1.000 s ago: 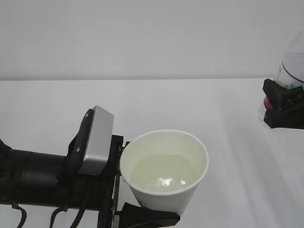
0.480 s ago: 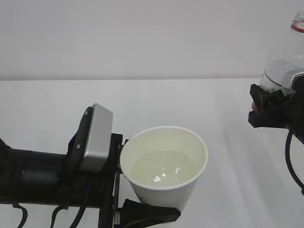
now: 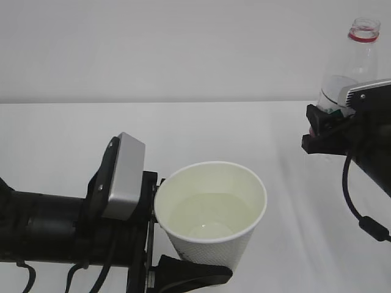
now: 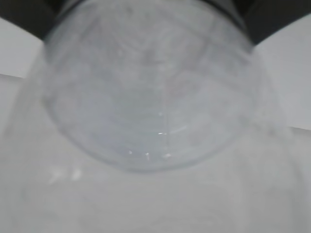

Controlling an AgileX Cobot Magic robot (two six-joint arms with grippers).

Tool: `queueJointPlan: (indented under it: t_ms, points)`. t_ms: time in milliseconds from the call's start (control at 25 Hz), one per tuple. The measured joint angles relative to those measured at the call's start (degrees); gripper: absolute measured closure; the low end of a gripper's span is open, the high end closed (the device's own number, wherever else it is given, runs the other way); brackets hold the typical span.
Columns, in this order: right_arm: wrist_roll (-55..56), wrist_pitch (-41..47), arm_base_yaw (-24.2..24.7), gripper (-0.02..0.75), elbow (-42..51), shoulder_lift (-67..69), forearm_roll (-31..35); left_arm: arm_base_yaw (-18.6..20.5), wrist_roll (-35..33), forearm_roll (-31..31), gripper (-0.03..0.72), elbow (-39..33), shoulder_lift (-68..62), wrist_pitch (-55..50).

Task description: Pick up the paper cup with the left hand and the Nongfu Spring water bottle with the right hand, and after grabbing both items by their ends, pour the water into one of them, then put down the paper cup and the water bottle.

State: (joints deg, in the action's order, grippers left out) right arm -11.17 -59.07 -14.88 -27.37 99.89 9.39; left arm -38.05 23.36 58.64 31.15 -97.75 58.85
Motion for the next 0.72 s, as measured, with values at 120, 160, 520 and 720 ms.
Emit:
queueJointPlan:
  t_ms: [120,160,520,720]
  points:
    - [0.2,0.0,0.0,0.293,-1.3,2.1,1.4,0.0,0.0,0.0,0.145,0.0,0.0,0.0]
    - [0.3,0.0,0.0,0.293,-1.7,2.6,2.0,0.0,0.0,0.0,0.145,0.0,0.0,0.0]
    - [1.7,-0.1,0.0,0.293,-5.6,8.4,2.6,0.0,0.0,0.0,0.146,0.0,0.0,0.0]
    - [3.0,-0.8,0.0,0.294,-7.4,10.9,2.6,0.0,0.0,0.0,0.146,0.0,0.0,0.0]
